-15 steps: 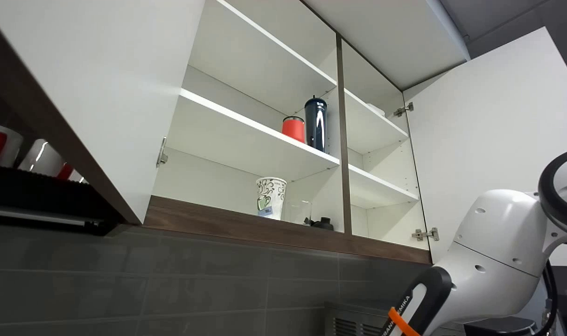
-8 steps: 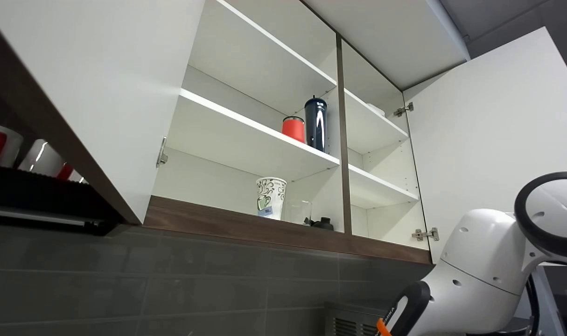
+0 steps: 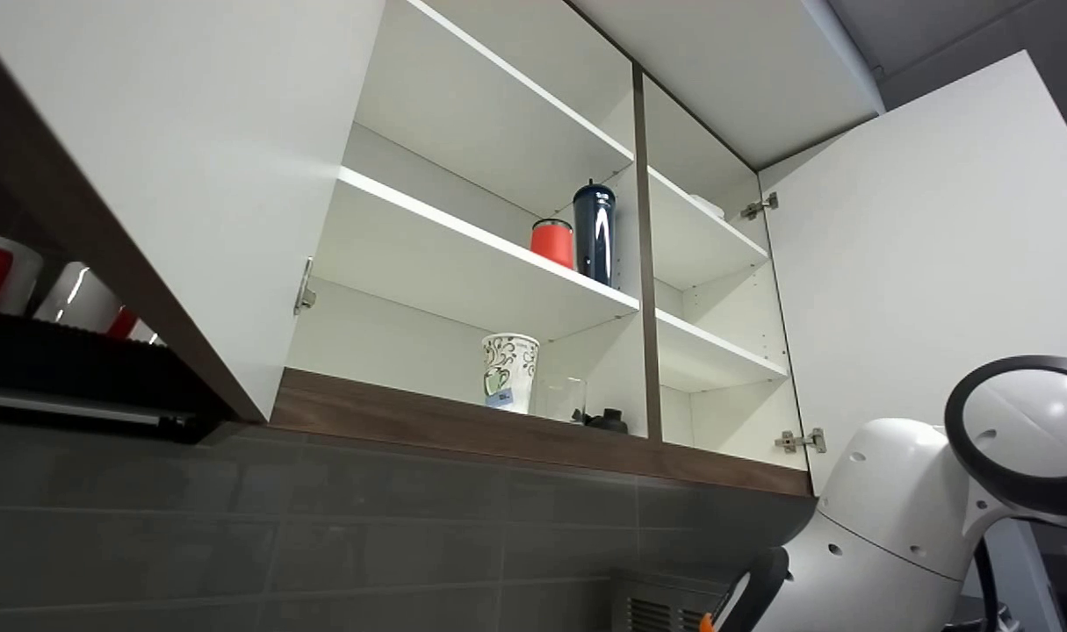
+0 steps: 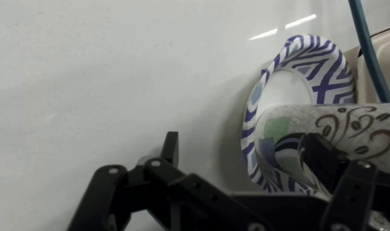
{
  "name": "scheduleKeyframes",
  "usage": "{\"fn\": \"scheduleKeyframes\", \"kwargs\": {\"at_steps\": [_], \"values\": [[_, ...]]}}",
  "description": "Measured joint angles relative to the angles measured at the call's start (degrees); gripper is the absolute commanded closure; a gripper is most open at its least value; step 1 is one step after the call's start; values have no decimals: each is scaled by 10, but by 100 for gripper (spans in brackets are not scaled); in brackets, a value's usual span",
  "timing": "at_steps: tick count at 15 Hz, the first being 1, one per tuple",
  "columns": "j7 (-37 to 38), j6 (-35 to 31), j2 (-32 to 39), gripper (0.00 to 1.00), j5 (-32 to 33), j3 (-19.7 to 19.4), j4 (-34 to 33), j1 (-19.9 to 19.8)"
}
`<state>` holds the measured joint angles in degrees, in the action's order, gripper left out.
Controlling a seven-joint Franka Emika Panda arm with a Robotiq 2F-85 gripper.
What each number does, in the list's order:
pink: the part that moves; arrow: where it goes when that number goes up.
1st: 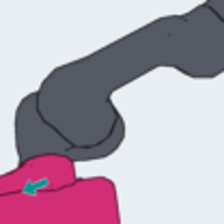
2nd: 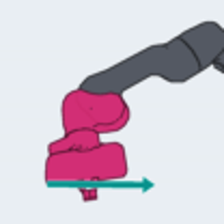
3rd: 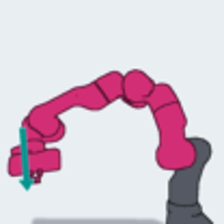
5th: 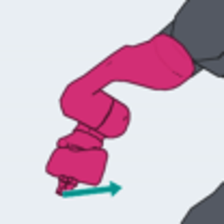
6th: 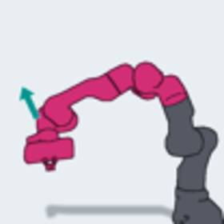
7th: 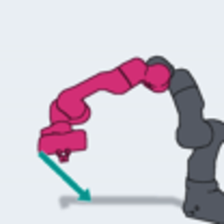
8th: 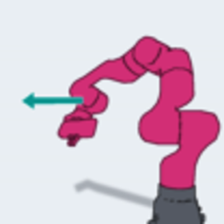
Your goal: Put the chopsticks in the cup, then put the bowl in the top cabinet
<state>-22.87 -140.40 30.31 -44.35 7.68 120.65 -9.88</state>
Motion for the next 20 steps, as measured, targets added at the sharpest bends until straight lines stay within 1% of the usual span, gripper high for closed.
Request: {"fn": "scheduleKeyframes", "kwargs": {"at_steps": [2, 3, 4, 5, 6, 7, 8, 12, 14, 15, 16, 17, 18, 20], "values": [[-12, 0, 7, 0, -13, 0, -5, 0], [-18, 0, 11, 4, -18, 0, -7, 0], [-23, 0, 14, 12, -23, 0, -9, 0], [-27, 0, 16, 15, -27, 0, -10, -1], [-31, 0, 18, 14, -32, 0, -11, -1], [-34, 0, 20, 22, -35, 0, -12, -1], [-36, 0, 22, 34, -37, 0, -14, -1], [-42, 0, 26, 67, -43, 0, -18, -1], [-44, 0, 26, 81, -45, 0, -19, -1], [-44, 0, 26, 90, -46, 0, -19, -1], [-45, 0, 26, 68, -47, -1, -20, -1], [-45, 0, 26, 51, -47, -1, -20, -1], [-45, 0, 27, 51, -48, -1, -21, -1], [-45, 0, 27, 38, -48, -1, -21, -1]]}}
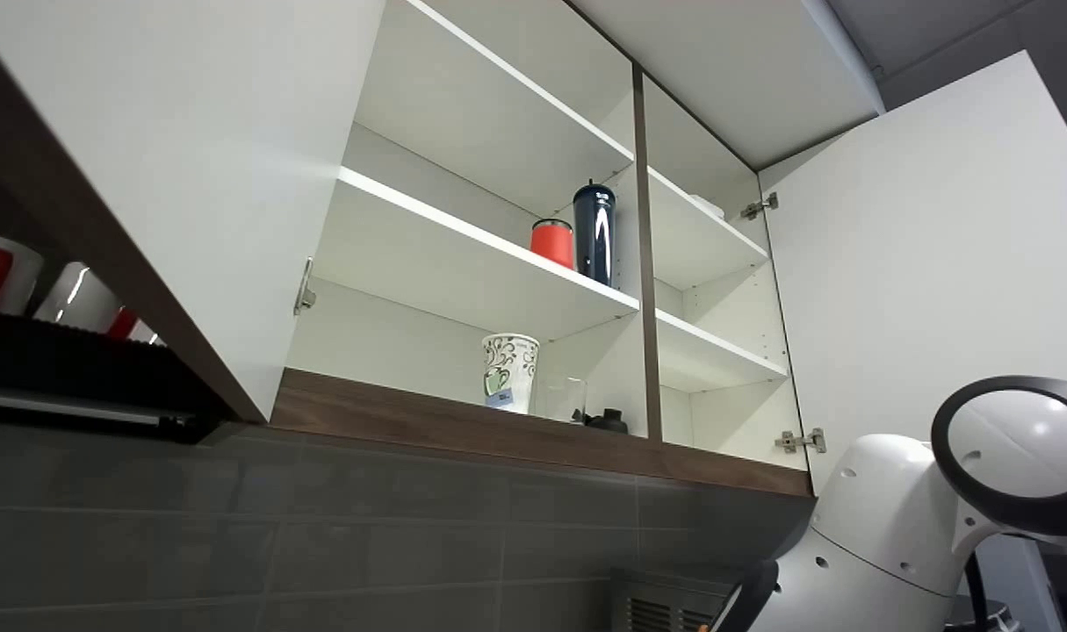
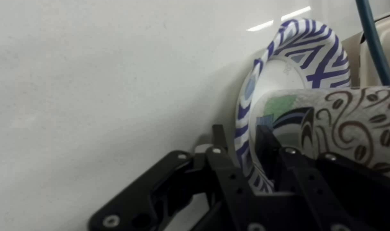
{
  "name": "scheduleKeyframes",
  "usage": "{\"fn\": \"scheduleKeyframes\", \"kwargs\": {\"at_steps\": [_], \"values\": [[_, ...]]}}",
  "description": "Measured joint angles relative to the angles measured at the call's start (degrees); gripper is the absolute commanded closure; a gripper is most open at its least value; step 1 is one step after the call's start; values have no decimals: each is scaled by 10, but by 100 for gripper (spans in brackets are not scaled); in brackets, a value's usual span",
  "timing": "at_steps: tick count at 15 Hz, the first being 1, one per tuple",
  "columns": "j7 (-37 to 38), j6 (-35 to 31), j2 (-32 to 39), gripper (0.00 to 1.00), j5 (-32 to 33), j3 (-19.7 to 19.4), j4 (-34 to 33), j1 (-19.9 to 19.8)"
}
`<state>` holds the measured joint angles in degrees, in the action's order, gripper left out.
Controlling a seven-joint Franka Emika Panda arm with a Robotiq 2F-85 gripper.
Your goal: Put the chopsticks in the cup, then put the bowl in the top cabinet
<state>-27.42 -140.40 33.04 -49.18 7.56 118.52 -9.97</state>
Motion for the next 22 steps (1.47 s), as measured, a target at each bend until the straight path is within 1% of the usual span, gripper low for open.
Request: {"fn": "scheduleKeyframes", "kwargs": {"at_steps": [1, 2, 3, 4, 5, 6, 8, 9, 18, 22], "values": [[0, 0, 1, 29, 0, 0, 0, 0], [0, 0, 1, 52, 0, -1, 0, 0], [-1, 0, 2, 67, -1, -1, 0, 0], [-2, 0, 2, 68, -1, -1, -1, 0], [-3, 0, 2, 73, -1, -1, -1, 0], [-4, 0, 3, 84, -2, -1, -1, 0], [-7, 0, 3, 98, -4, -2, -1, 0], [-9, 0, 3, 100, -6, -2, -1, -1], [-35, -1, 2, 100, -13, -2, -1, -6], [-56, -21, -1, 100, -14, -3, 0, -7]]}}
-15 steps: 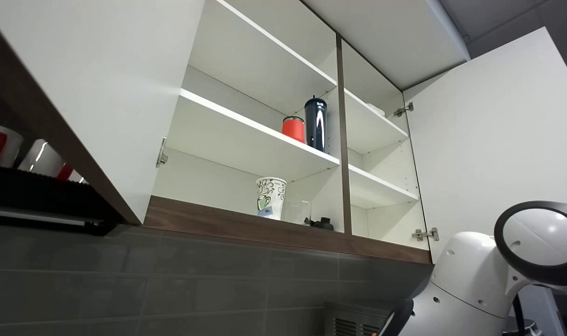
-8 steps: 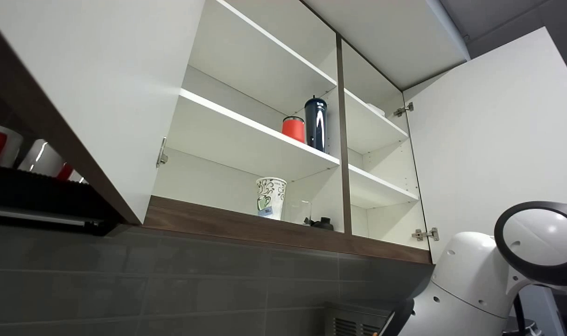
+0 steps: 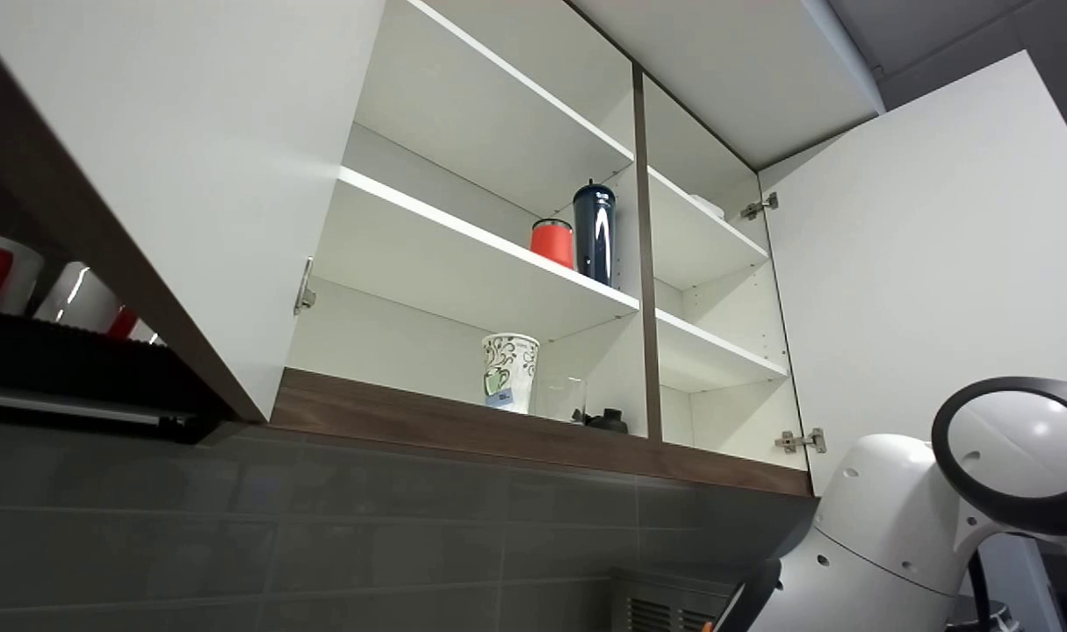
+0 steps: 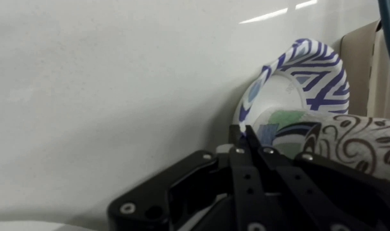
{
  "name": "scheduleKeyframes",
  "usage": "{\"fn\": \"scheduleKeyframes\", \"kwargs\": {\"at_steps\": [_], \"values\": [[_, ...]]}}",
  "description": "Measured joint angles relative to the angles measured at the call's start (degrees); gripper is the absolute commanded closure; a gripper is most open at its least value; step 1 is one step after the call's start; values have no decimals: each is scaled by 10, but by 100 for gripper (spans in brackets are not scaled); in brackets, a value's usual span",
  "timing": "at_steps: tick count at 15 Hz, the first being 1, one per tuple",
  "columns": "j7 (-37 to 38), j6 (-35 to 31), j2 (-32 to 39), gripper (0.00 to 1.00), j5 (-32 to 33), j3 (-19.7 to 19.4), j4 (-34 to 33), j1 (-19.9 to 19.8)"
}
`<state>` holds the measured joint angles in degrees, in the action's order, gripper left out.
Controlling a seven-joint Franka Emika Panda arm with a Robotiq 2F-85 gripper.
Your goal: Put the chopsticks in the cup, then put the bowl in the top cabinet
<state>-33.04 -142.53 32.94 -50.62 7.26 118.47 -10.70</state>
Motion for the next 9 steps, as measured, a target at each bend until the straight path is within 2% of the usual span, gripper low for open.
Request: {"fn": "scheduleKeyframes", "kwargs": {"at_steps": [9], "values": [[-69, -9, -36, 100, -3, -2, 16, -18]]}}
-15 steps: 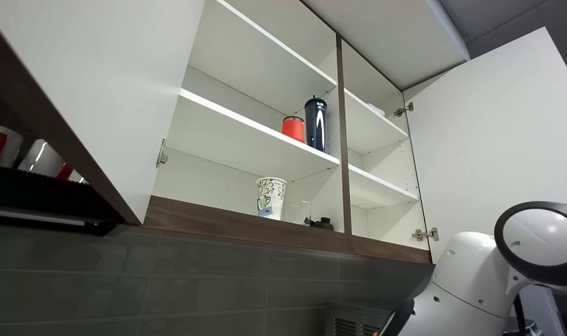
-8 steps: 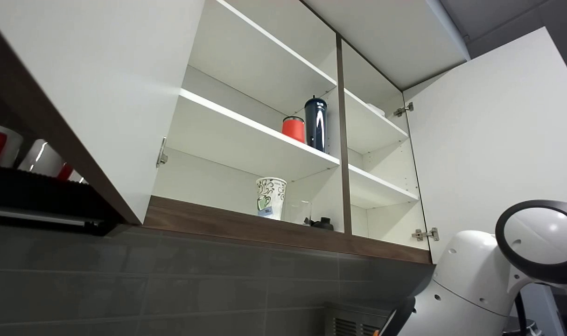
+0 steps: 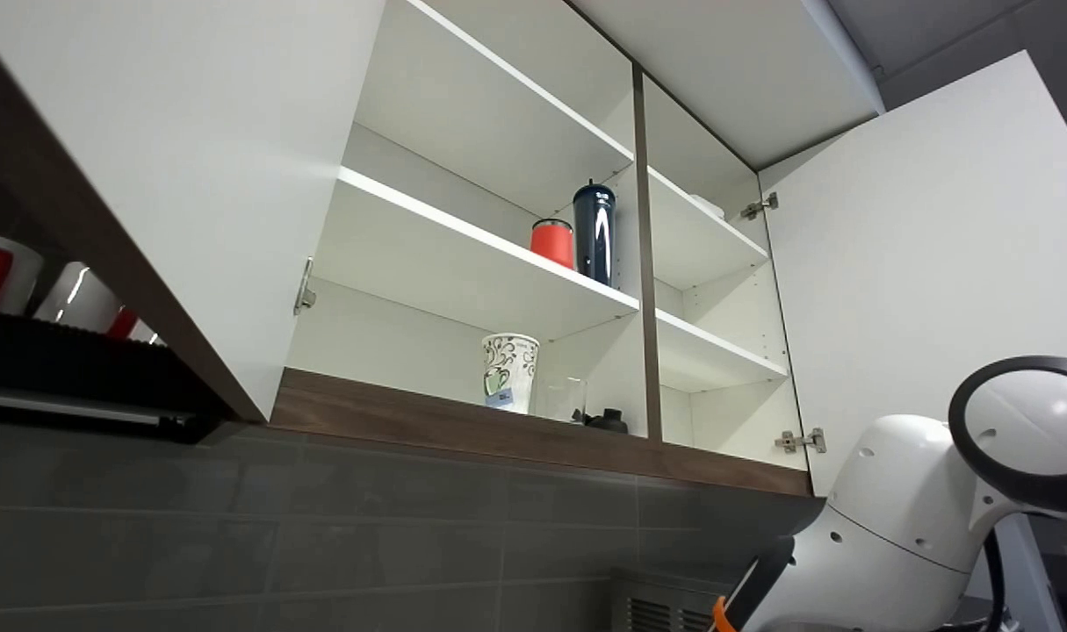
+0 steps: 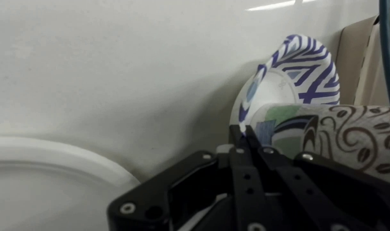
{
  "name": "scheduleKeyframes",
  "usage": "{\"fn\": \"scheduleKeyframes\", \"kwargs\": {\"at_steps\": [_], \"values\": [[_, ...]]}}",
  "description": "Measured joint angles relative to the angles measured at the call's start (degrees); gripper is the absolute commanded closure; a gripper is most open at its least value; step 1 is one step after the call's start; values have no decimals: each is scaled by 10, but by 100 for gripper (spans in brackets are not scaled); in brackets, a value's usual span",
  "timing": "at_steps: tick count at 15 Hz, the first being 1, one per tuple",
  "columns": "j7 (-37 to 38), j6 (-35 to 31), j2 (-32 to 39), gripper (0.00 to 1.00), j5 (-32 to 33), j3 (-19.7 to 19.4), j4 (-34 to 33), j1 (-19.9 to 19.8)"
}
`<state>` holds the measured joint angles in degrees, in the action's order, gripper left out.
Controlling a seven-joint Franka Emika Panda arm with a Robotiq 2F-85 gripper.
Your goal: Put the chopsticks in the cup, then put the bowl in the top cabinet
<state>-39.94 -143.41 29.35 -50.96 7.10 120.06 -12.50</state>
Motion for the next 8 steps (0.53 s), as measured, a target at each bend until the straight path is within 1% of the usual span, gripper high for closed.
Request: {"fn": "scheduleKeyframes", "kwargs": {"at_steps": [3, 8], "values": [[-14, 32, -17, 100, 0, -2, 8, -4], [-18, 117, -63, 100, 7, -19, 28, -2]]}}
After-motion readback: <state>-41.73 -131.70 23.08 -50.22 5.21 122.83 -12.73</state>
